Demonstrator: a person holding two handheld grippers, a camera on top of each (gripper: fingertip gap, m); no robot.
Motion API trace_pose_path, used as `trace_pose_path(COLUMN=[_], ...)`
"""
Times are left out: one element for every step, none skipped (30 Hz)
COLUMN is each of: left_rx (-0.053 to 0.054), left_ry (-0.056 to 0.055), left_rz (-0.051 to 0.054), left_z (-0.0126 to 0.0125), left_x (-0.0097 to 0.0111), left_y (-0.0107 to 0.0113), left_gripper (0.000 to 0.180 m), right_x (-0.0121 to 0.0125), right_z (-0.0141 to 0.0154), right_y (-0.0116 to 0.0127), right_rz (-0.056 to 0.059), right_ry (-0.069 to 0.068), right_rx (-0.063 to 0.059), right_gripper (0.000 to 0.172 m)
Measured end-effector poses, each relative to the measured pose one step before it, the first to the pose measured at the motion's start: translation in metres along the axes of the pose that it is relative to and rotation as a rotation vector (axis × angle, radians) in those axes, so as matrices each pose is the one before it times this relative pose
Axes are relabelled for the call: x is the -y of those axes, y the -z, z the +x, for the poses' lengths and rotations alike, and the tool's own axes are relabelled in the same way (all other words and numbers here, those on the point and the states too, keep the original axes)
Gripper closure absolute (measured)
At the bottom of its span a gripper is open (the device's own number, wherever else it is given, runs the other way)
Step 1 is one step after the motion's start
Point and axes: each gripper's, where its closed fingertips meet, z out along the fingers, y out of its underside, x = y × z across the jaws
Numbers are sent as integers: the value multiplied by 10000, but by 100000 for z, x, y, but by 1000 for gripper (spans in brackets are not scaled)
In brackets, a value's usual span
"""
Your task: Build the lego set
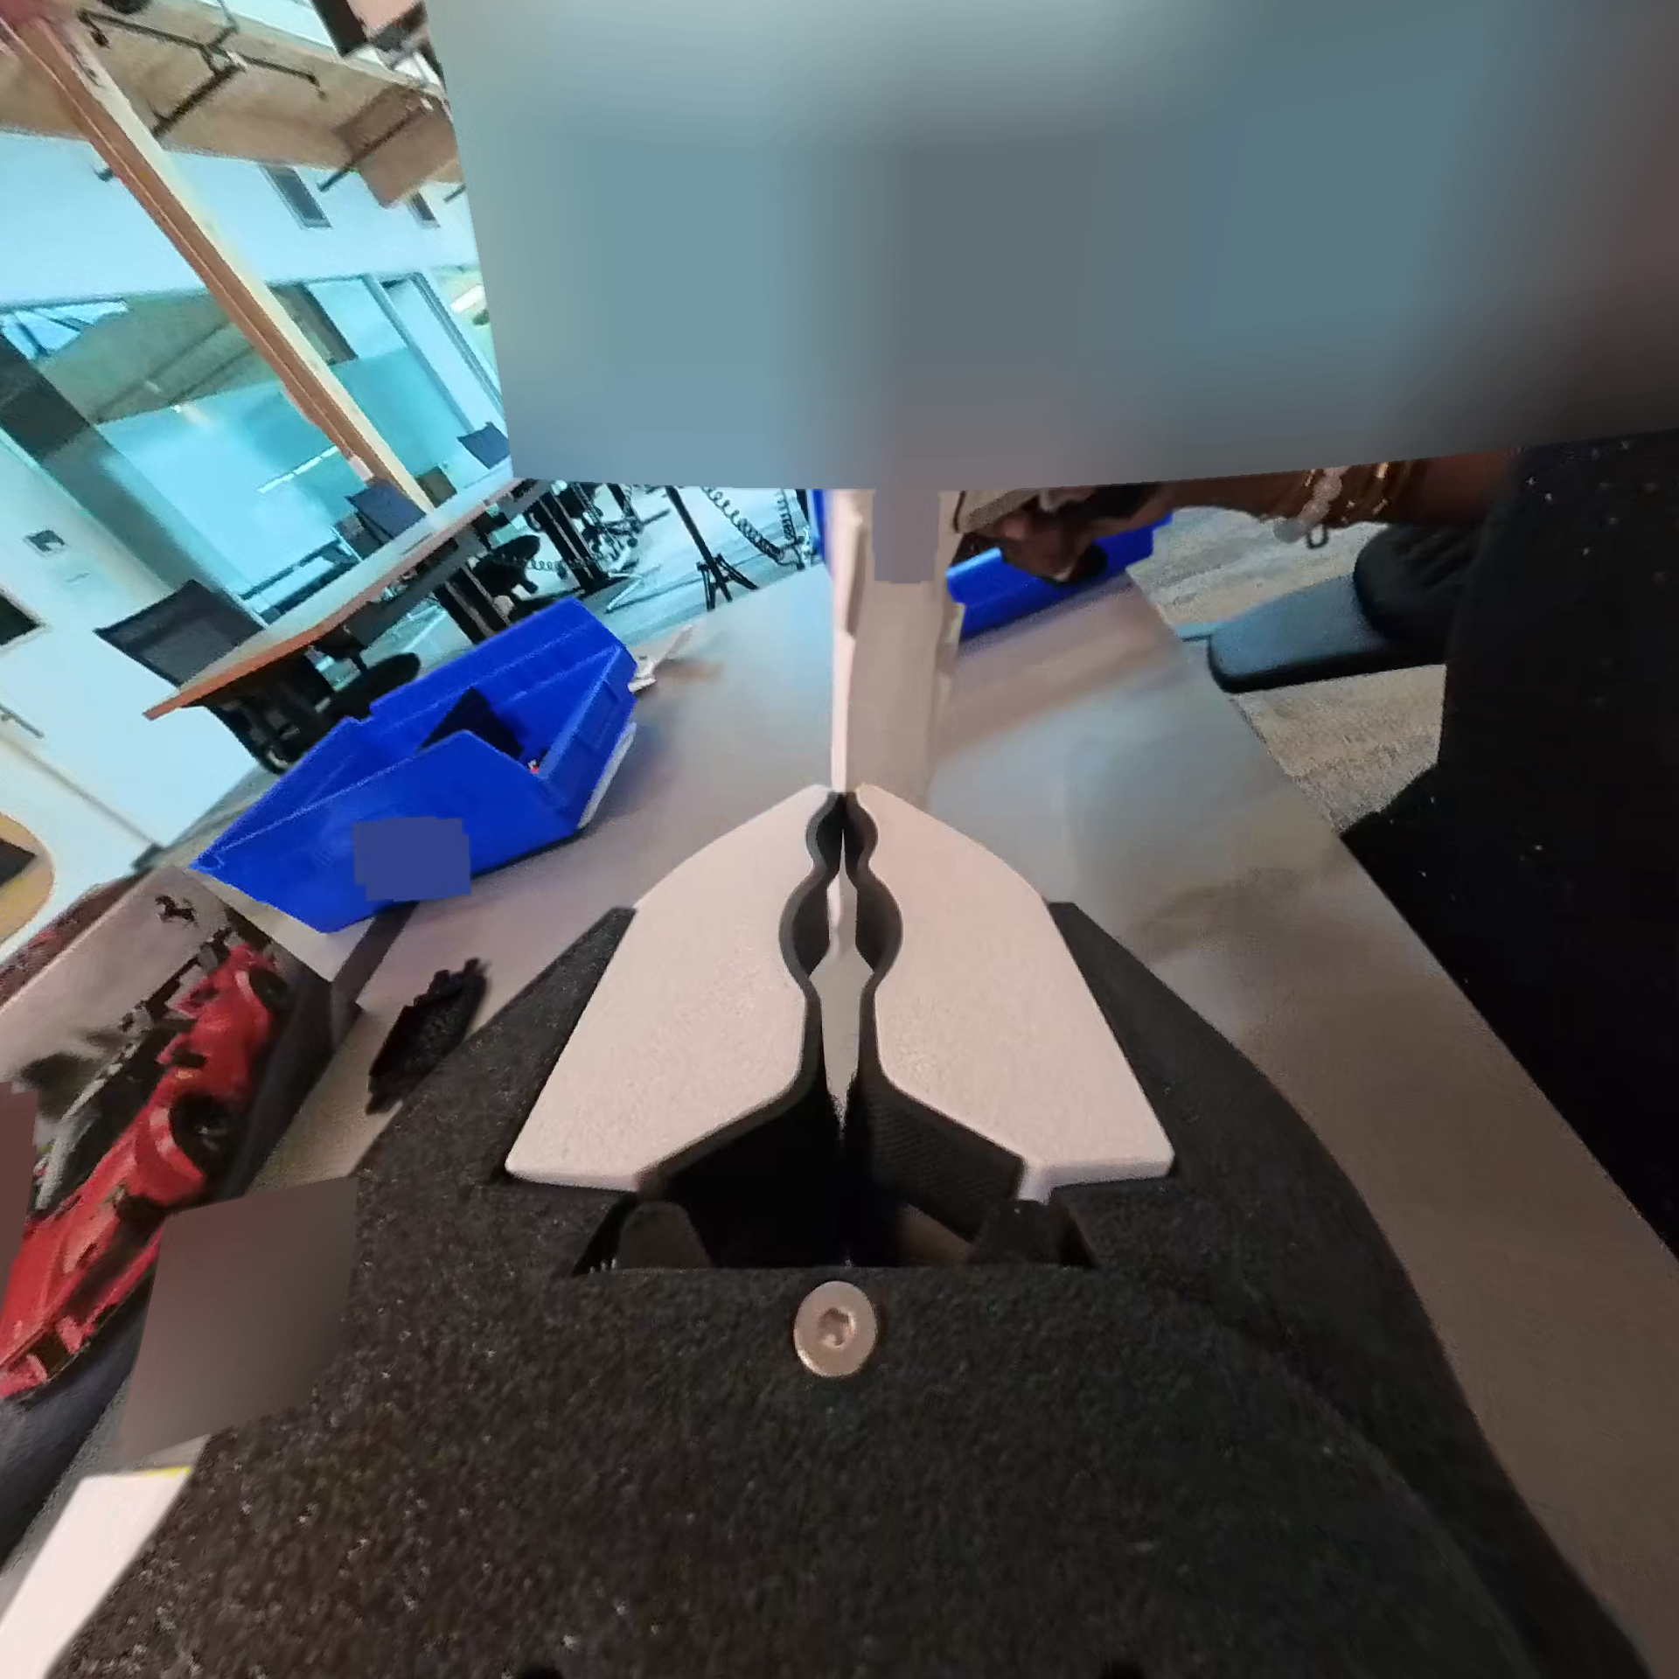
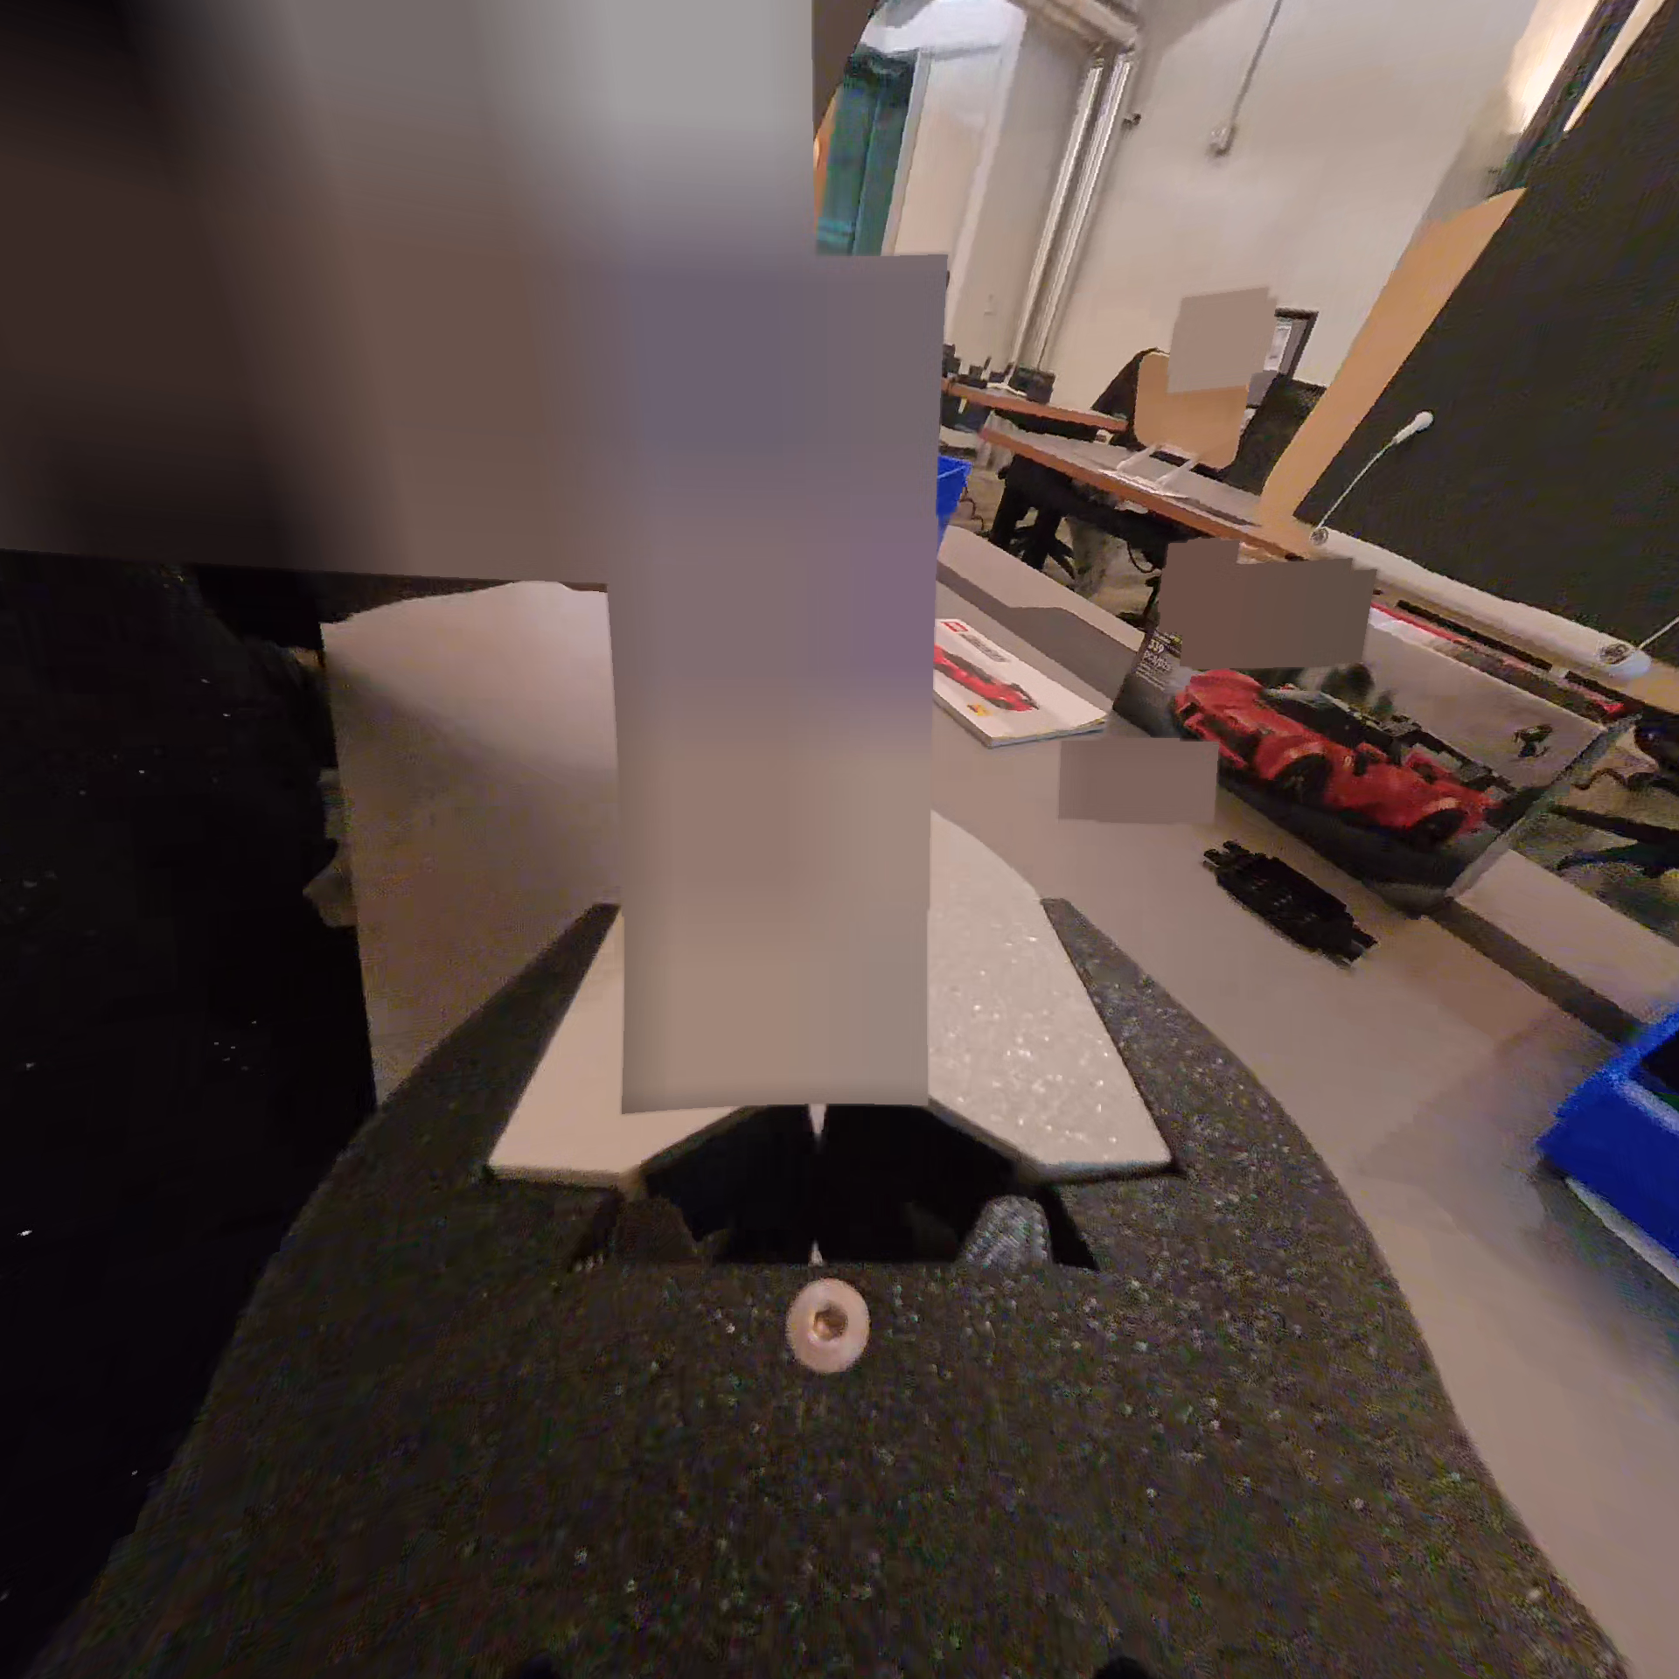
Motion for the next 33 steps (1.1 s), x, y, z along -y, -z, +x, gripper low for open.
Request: trace_pose_path(left_rx=[-55,-99,-147,-132,-31,78,58,-35,-30,-43,-121,-186,-238,-162,-124,-104,-92,-116,-25,289,398,249,127,-213,-387,-193,-80,-140,-50,-10,-11,23,119], left_ry=[7,-43,-156,-179,-138,-94,-85,-77,-99,-198,-227,-142,-66,-20,-62,-106,-97,-87,-58,27,157,328,457,334,75,-66,-57,16,131,180,165,78,-24], left_rz=[-219,-183,-2,105,127,73,74,124,159,245,355,412,297,39,-121,-128,36,175,172,166,129,52,-75,-296,-383,-321,-304,-201,-6,207,299,252,164], left_z=[227,264,343,299,80,-154,-165,-27,19,126,298,373,387,166,35,-55,-75,-64,-244,-789,-1063,-924,-738,-240,30,-231,-411,-323,-358,-256,-98,1,-33], left_x=[-510,-375,2,255,344,271,243,285,313,409,589,724,634,285,11,-108,40,210,199,163,-23,-289,-673,-1001,-1004,-806,-597,-308,83,428,536,381,166], left_y=[-132,-143,-119,-80,-24,31,79,89,56,22,-51,-178,-383,-611,-730,-724,-674,-561,-461,-441,-596,-955,-1447,-1884,-2124,-2187,-2062,-1743,-1367,-953,-623,-343,-143], left_gripper=[180,180,180,180,180,180,180,180,180,180,180,180,180,180,180,180,180,180,180,180,180,180,180,179,175,169,161,157,157,157,157,157,157], right_x=[-123,37,154,199,205,239,262,199,214,337,340,182,-105,-291,-330,-68,88,163,149,226,290,170,243,55,-335,-787,-1113,-1407,-1488,-1368,-1353,-842,-172], right_z=[-29,-376,-449,-239,-6,93,80,-16,-261,-470,-418,-186,-162,-148,-146,-290,-325,-299,105,607,814,1011,1148,1266,1400,1418,1582,1615,1549,1152,812,251,-417], right_y=[-357,-278,-276,-172,-7,148,292,262,250,247,228,196,104,-125,-212,-170,-107,136,601,1181,1519,1786,1992,1952,1854,1739,1585,1388,1089,683,279,-158,-514], right_rz=[-70,-6,18,6,20,64,75,52,49,161,221,166,24,-103,-128,-28,51,-12,-124,-211,-298,-411,-505,-698,-968,-1276,-1408,-1491,-1472,-1371,-1259,-1098,-843], right_ry=[197,40,-60,-9,141,216,142,42,48,208,251,88,-98,-171,-65,75,162,202,228,206,120,-4,32,200,278,387,544,758,1012,1296,1686,2047,2302], right_rx=[-11,306,379,215,26,-19,-16,61,176,233,163,51,109,123,86,135,157,60,-194,-542,-579,-571,-619,-594,-630,-581,-586,-586,-515,-286,18,4,180], right_gripper=[171,171,171,171,171,171,171,171,171,171,171,171,172,172,171,171,171,171,171,171,171,171,171,171,171,171,171,171,171,171,171,171,171])
